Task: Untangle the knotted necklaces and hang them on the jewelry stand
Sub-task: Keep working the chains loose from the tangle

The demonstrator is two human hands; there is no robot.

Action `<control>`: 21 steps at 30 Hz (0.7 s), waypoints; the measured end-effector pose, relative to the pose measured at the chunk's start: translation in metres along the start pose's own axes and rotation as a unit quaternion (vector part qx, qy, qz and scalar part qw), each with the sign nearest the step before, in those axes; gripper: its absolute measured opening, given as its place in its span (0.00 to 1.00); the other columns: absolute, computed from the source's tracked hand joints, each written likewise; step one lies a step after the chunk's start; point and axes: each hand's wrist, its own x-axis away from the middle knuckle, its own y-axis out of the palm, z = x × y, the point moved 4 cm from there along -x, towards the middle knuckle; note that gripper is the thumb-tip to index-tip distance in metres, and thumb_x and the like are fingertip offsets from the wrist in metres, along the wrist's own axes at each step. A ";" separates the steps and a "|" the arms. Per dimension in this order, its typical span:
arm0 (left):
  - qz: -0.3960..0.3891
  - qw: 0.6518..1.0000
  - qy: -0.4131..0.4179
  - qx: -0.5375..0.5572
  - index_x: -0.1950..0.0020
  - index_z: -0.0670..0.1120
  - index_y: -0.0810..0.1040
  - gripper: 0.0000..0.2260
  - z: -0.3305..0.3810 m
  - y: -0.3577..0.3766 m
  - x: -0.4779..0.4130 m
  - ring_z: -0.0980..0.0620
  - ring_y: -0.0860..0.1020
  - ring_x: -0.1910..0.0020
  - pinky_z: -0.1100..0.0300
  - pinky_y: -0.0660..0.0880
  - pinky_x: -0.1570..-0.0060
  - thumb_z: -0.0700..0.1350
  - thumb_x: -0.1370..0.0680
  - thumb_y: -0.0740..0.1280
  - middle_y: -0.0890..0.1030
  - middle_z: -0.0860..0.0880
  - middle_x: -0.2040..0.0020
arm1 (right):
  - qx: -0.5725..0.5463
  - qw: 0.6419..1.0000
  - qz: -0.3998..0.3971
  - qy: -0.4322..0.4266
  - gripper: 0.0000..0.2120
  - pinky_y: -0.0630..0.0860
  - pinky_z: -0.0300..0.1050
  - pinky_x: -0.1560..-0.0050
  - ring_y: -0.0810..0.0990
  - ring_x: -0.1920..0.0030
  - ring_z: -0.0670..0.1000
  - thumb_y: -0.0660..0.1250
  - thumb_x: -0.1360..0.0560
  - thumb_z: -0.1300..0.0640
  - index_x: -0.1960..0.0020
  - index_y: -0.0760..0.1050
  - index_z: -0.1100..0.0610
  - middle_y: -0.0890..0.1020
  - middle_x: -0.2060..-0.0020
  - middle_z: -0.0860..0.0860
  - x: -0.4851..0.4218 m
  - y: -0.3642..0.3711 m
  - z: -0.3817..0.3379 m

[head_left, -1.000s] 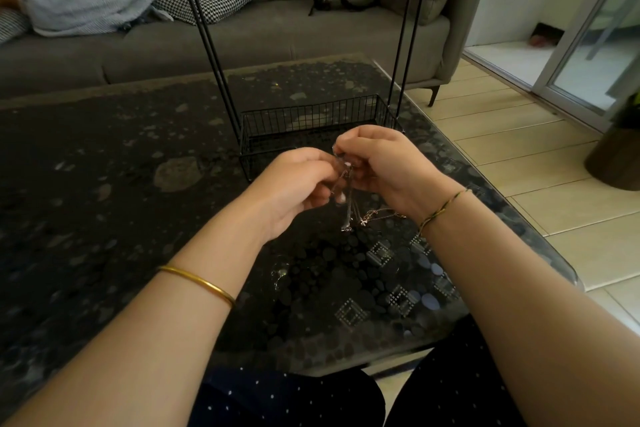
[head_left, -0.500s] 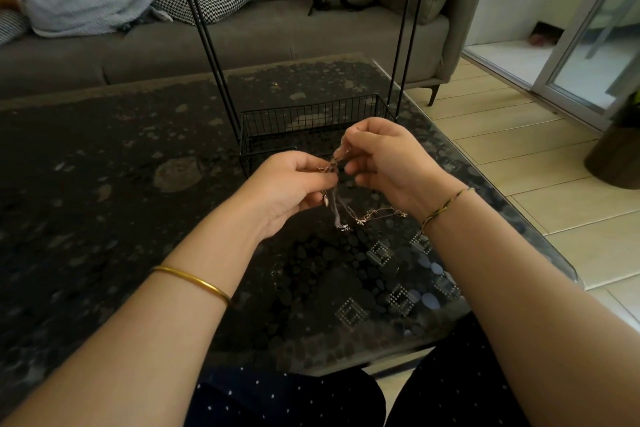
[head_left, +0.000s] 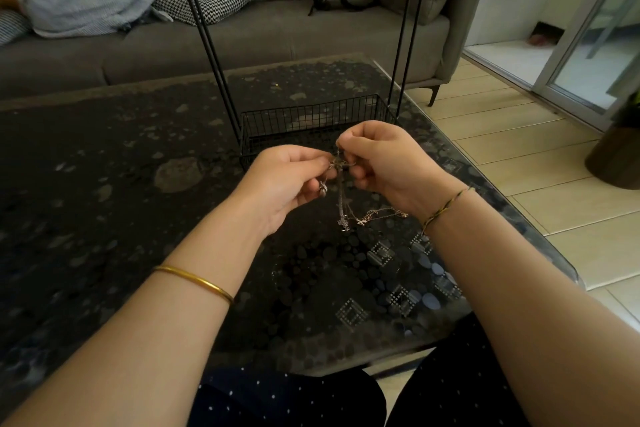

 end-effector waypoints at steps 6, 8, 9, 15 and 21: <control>0.041 0.994 0.038 -0.089 0.53 0.46 0.80 0.05 -0.001 -0.005 -0.005 0.59 0.74 0.68 0.57 0.80 0.52 0.40 0.20 0.64 0.82 0.49 0.58 | 0.019 1.000 0.021 -0.007 0.07 0.68 0.38 0.72 0.70 0.73 0.45 0.62 0.22 0.60 0.60 0.72 0.55 0.73 0.70 0.50 0.000 -0.004 0.000; 0.038 0.994 0.041 -0.096 0.53 0.46 0.79 0.06 -0.001 -0.005 -0.005 0.57 0.76 0.67 0.57 0.80 0.52 0.41 0.20 0.63 0.81 0.49 0.58 | 0.005 1.000 0.020 -0.008 0.07 0.69 0.38 0.72 0.71 0.72 0.45 0.61 0.22 0.61 0.59 0.71 0.55 0.75 0.67 0.50 0.000 -0.004 -0.001; 0.034 0.994 0.037 -0.095 0.53 0.47 0.79 0.06 -0.001 -0.005 -0.005 0.57 0.77 0.67 0.57 0.79 0.53 0.41 0.20 0.63 0.81 0.49 0.58 | -0.007 1.000 0.016 -0.007 0.07 0.69 0.38 0.72 0.72 0.72 0.45 0.61 0.22 0.61 0.59 0.71 0.55 0.77 0.65 0.50 0.000 -0.003 -0.001; 0.028 0.996 0.017 -0.083 0.55 0.47 0.78 0.05 0.000 -0.002 -0.004 0.55 0.76 0.70 0.56 0.77 0.55 0.41 0.21 0.63 0.80 0.49 0.61 | -0.037 0.999 0.000 -0.002 0.09 0.68 0.37 0.74 0.71 0.75 0.45 0.60 0.21 0.62 0.59 0.70 0.55 0.75 0.70 0.49 0.001 0.000 -0.002; 0.043 0.997 0.010 -0.063 0.55 0.45 0.79 0.05 0.001 -0.004 -0.004 0.57 0.71 0.75 0.54 0.76 0.55 0.40 0.22 0.64 0.79 0.49 0.65 | 0.041 0.999 0.004 -0.007 0.06 0.67 0.37 0.75 0.70 0.76 0.45 0.62 0.23 0.62 0.59 0.72 0.56 0.73 0.71 0.49 0.002 0.000 -0.002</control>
